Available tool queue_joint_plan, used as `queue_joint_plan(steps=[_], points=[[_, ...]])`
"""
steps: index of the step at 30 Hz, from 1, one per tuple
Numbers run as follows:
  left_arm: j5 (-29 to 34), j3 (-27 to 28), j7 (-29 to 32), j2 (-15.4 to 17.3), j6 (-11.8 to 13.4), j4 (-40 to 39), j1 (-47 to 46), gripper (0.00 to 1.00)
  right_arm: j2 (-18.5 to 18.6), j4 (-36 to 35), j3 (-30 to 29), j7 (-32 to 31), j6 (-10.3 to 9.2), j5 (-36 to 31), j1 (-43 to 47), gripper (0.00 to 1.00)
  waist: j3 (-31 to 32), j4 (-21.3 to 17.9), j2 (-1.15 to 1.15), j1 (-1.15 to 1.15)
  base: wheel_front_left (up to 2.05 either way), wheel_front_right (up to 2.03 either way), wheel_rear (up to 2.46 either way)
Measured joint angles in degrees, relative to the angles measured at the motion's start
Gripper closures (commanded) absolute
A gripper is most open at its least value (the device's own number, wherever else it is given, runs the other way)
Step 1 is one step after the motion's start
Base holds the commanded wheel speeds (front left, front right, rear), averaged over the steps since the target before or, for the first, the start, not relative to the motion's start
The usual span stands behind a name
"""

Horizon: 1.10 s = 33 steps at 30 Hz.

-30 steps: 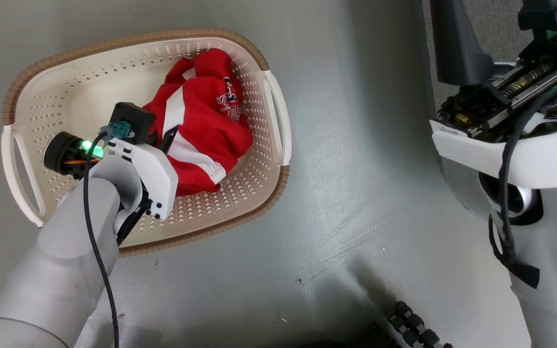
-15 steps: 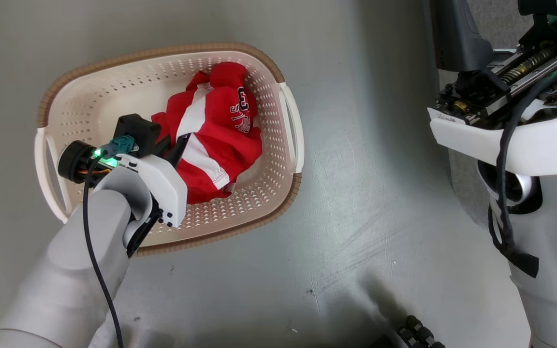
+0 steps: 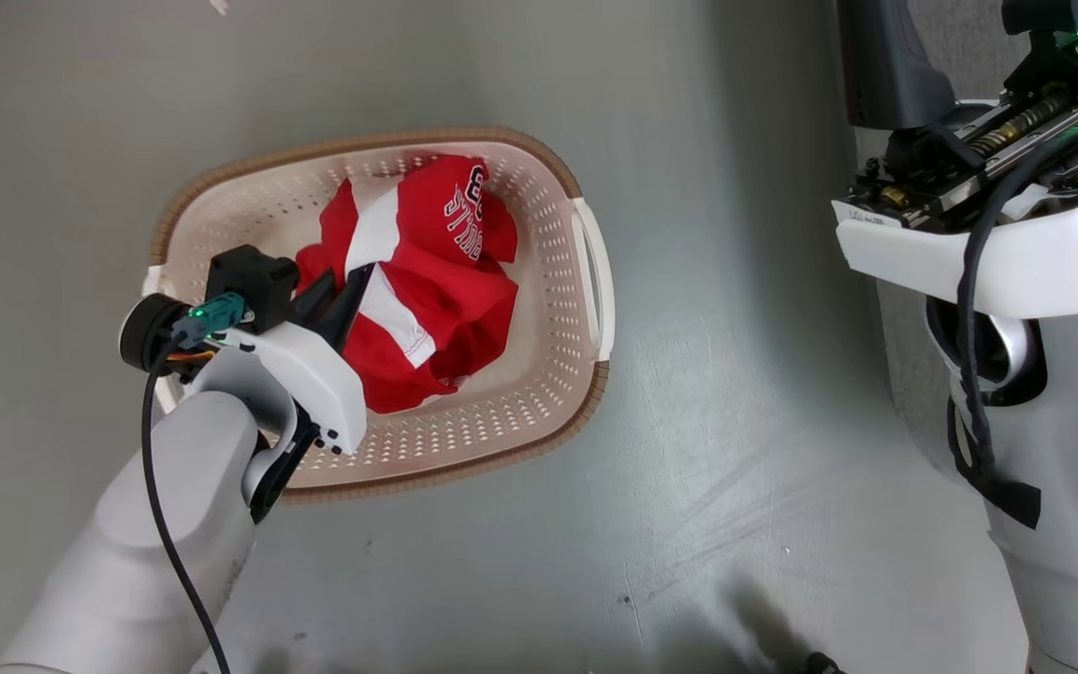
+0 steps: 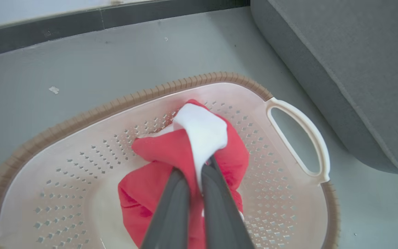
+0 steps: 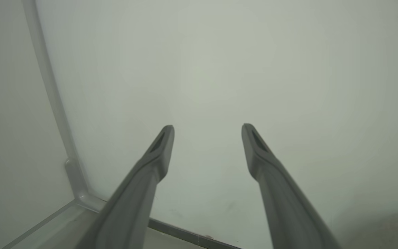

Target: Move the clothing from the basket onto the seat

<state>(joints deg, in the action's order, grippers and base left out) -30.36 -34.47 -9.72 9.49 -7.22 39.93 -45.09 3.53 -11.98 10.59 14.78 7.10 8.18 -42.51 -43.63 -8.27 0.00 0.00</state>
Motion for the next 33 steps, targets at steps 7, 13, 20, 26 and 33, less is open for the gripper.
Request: queue_joint_plan(steps=[7, 13, 20, 26, 33], points=[[-2.42, 1.36, -2.8, -0.47, 0.0, -1.74, 2.34, 1.0, 0.78, 1.85, -0.14, 0.01, 0.0, 0.01, 1.35, 0.0, 3.08, 1.26, 0.0, 0.0, 0.0, 0.0, 0.0], [-3.43, 3.13, -3.9, -0.57, 0.0, -3.39, 4.7, 1.0, 1.64, 3.67, -0.64, 0.01, 0.0, 0.03, 3.77, 0.0, 6.05, 2.39, 0.0, 0.0, 0.0, 0.0, 0.0], [-3.54, 5.04, -4.49, -0.52, 0.0, -5.81, 7.16, 1.0, 2.37, 5.56, -0.86, 0.0, 0.0, 0.02, 6.34, 0.0, 9.9, 3.82, 0.0, 0.0, 0.0, 0.0, 0.0], [-3.89, 6.56, -4.54, -0.32, 0.0, -8.91, 9.25, 1.0, 2.87, 7.03, -0.93, 0.0, 0.0, 0.15, 8.81, 0.0, 14.01, 5.19, 0.0, 0.0, 0.0, 0.0, 0.0], [-3.26, 8.49, -4.57, 0.15, 0.03, -13.55, 10.67, 1.0, 2.89, 8.02, -1.26, 0.0, 0.0, 0.43, 11.79, 0.0, 18.12, 6.36, 0.0, 0.0, 0.0, 0.0, 0.0]])
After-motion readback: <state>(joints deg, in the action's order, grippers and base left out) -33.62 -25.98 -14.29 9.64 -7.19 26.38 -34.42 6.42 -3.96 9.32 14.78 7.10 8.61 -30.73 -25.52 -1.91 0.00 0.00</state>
